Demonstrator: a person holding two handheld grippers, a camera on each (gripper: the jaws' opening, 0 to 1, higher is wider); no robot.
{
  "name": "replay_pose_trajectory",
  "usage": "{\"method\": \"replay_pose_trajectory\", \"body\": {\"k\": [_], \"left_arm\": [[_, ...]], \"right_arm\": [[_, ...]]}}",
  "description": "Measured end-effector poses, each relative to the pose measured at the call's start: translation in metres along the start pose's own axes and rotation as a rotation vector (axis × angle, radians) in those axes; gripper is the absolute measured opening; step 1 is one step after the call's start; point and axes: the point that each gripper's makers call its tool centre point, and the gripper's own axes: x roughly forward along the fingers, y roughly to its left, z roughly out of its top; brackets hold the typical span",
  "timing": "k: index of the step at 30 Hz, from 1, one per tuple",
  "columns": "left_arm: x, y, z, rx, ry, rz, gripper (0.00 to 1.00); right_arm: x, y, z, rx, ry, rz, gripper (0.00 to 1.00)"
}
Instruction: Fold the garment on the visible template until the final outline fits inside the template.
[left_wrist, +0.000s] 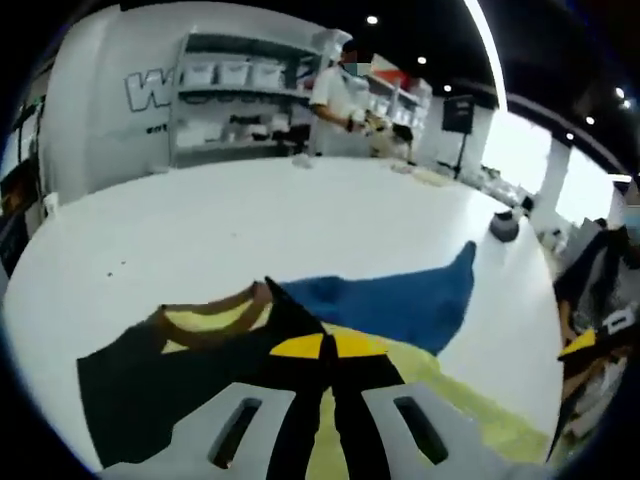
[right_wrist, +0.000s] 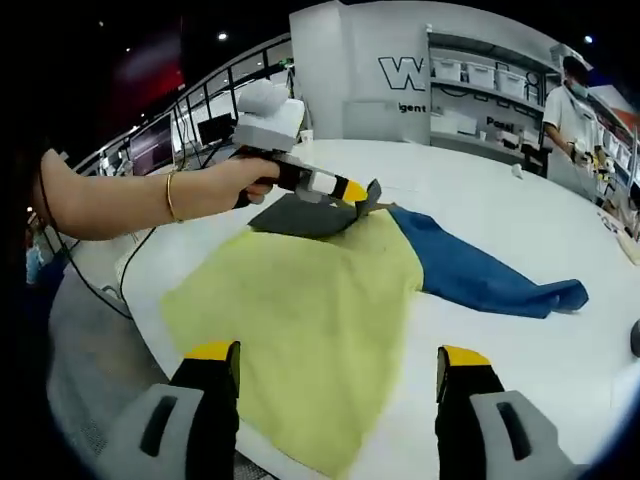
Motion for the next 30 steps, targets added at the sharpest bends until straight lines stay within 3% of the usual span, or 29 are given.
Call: {"method": "replay_pose_trajectory", "body": {"k": [10, 15, 17, 19, 23, 29, 30], "left_arm": [[0.025, -0.015, -0.016, 0.052, 0.039, -0.042, 0.01], [0.032, -0.020, -0.022, 0.066, 0.036, -0.064, 0.07], [0.034, -0.015, -0.022, 0.079, 0.034, -0.044, 0.11], [0.036, -0.017, -0.023, 0.061, 0.029, -0.060, 0.18], [0.004, -0.013, -0.004, 0.050, -0.029, -0.052, 0.37], [-0.017, -0.009, 0.001, 0.055, -0.056, -0.041, 0.74], [-0.033, -0.007, -0.001, 0.046, -0.065, -0.029, 0.80]], "right_arm": [[-0.002, -0.015, 0.006, 0.004, -0.020, -0.027, 0.80], [-0.002, -0.022, 0.007, 0.004, -0.023, -0.038, 0.80], [-0.002, -0.026, 0.007, 0.002, -0.022, -0.043, 0.80], [-0.003, -0.029, 0.006, 0.003, -0.022, -0.046, 0.80], [-0.005, -0.043, 0.015, 0.007, -0.046, -0.052, 0.80], [-0.005, -0.057, 0.023, 0.008, -0.062, -0.059, 0.81], [-0.005, -0.065, 0.025, 0.010, -0.059, -0.067, 0.82]]}}
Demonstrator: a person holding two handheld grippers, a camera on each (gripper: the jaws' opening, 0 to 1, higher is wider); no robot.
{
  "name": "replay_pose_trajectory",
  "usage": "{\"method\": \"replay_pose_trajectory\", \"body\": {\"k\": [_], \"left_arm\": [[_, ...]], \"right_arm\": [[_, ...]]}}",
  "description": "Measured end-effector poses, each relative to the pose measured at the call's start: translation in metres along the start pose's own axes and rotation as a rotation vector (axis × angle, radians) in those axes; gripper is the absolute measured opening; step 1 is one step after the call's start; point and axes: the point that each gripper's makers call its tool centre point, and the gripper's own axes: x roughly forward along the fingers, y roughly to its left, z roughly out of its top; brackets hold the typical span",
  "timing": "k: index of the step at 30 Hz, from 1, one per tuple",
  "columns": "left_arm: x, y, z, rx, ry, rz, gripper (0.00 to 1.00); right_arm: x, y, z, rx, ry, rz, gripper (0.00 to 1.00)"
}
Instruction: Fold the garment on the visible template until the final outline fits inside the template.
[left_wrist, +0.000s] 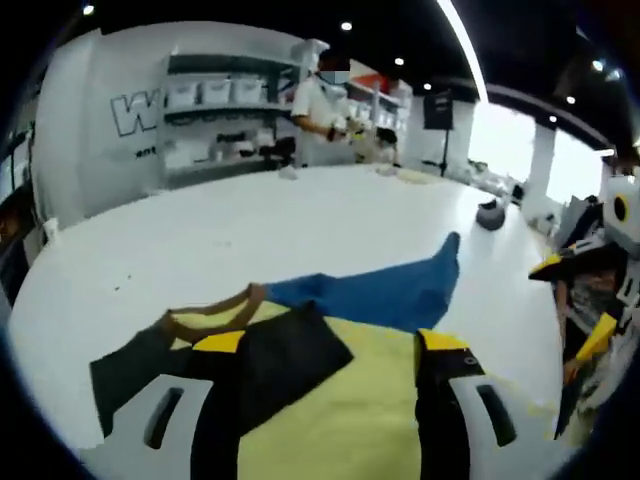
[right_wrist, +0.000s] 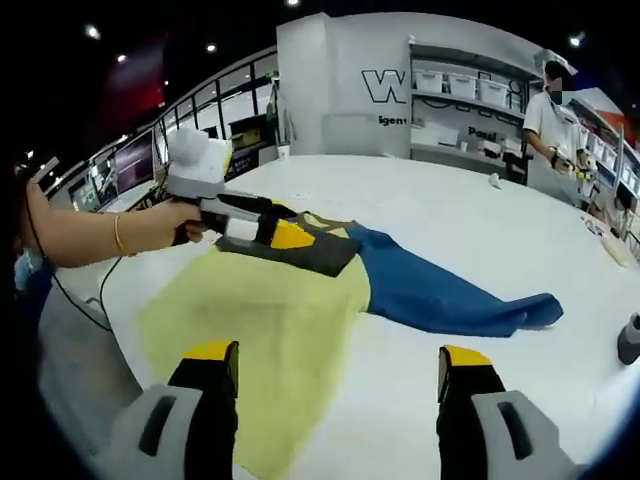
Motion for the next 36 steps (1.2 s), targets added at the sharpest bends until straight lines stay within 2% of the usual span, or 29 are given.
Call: {"method": "replay_pose_trajectory", "body": {"k": [3, 5, 7, 10, 11, 15, 17, 20, 22, 25, 27, 29, 32, 36], "left_arm": [[-0.028, 0.006, -0.005, -0.001, -0.010, 0.011, 0.93], [-0.053, 0.009, -0.007, 0.026, -0.011, 0.021, 0.99], [-0.060, 0.013, -0.011, 0.030, -0.008, 0.020, 0.99], [-0.070, 0.017, -0.018, 0.016, 0.030, 0.020, 0.99], [-0.082, 0.017, -0.019, 0.007, 0.023, 0.022, 0.99], [-0.101, 0.015, -0.024, 0.007, 0.020, 0.010, 0.99], [-0.115, 0.021, -0.030, 0.020, 0.022, 0.032, 0.99], [-0.129, 0.022, -0.035, -0.019, 0.010, 0.052, 0.99], [-0.141, 0.024, -0.043, -0.050, 0.015, 0.063, 0.99], [-0.149, 0.025, -0.053, -0.062, 0.025, 0.070, 0.99], [-0.155, 0.026, -0.060, -0.071, 0.059, 0.076, 0.99], [-0.160, 0.028, -0.061, -0.071, 0.042, 0.082, 0.99], [-0.163, 0.032, -0.064, -0.091, 0.038, 0.088, 0.99], [-0.163, 0.032, -0.066, -0.073, 0.041, 0.092, 0.99]], "right_arm": [[0.002, -0.020, 0.007, 0.003, -0.006, -0.014, 0.82], [0.005, -0.045, 0.013, 0.000, -0.008, -0.041, 0.82], [0.007, -0.053, 0.015, 0.005, -0.008, -0.048, 0.83], [0.011, -0.067, 0.012, 0.023, 0.006, -0.062, 0.83], [0.012, -0.070, 0.011, 0.016, 0.010, -0.066, 0.83], [0.019, -0.100, 0.004, 0.022, 0.019, -0.094, 0.82], [0.020, -0.112, 0.000, 0.041, 0.017, -0.113, 0.80], [0.022, -0.133, -0.007, 0.067, 0.024, -0.142, 0.79], [0.023, -0.146, -0.012, 0.081, 0.034, -0.161, 0.78], [0.027, -0.172, -0.014, 0.109, 0.027, -0.179, 0.77], [0.028, -0.180, -0.012, 0.107, 0.012, -0.185, 0.74], [0.031, -0.198, -0.011, 0.086, 0.017, -0.210, 0.74], [0.034, -0.209, -0.011, 0.064, 0.030, -0.224, 0.73], [0.040, -0.221, -0.008, 0.053, 0.038, -0.226, 0.71]]}}
